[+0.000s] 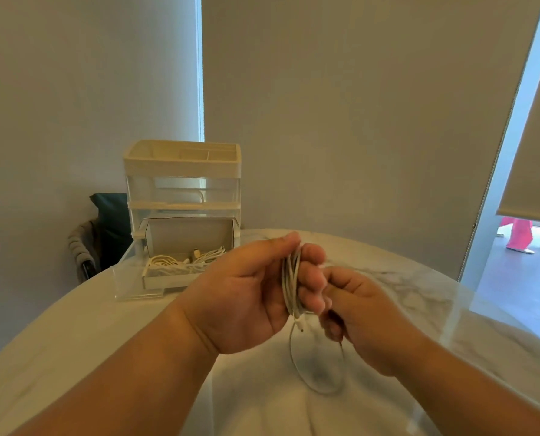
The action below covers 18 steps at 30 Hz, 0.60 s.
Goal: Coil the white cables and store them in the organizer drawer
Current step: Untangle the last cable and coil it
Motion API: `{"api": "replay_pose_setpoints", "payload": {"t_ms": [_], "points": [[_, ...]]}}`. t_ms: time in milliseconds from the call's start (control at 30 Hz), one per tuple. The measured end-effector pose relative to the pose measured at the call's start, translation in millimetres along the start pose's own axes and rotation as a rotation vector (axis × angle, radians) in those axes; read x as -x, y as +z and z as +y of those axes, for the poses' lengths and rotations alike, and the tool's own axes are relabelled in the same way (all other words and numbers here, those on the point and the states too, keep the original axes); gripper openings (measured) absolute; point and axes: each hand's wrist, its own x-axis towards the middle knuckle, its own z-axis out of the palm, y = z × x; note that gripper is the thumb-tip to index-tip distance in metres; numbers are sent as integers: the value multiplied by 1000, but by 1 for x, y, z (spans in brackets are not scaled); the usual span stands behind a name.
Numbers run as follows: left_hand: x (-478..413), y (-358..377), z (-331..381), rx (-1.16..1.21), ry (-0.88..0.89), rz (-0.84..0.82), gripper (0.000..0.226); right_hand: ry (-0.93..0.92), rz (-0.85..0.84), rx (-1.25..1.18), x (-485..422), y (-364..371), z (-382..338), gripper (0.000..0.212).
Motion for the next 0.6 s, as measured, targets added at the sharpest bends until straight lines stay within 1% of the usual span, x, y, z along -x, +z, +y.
{"api": "replay_pose_setpoints", "payload": {"t_ms": [67,100,133,200,233,300,433,533,600], "points": [[-1,3,3,24,75,156,21,99,-66,-2,4,9,4,33],[-3,5,4,44,129,243,18,178,-108,-51,6,12,4,34],[-3,6,6,67,183,318,17,261,-165,-115,7,15,4,31],[-5,5,10,111,258,402,19,395,-281,-208,11,20,2,26],[-6,4,11,123,274,428,20,428,-313,-205,12,21,2,27],[-6,0,13,122,278,482,21,418,-318,-89,14,23,1,27],[-6,-13,11,89,260,585,24,310,-282,213,17,26,-6,21],[-6,-20,10,44,216,643,24,176,-238,589,18,21,-14,20],[-7,-22,7,-25,186,662,22,114,-180,714,18,18,-19,19]]}}
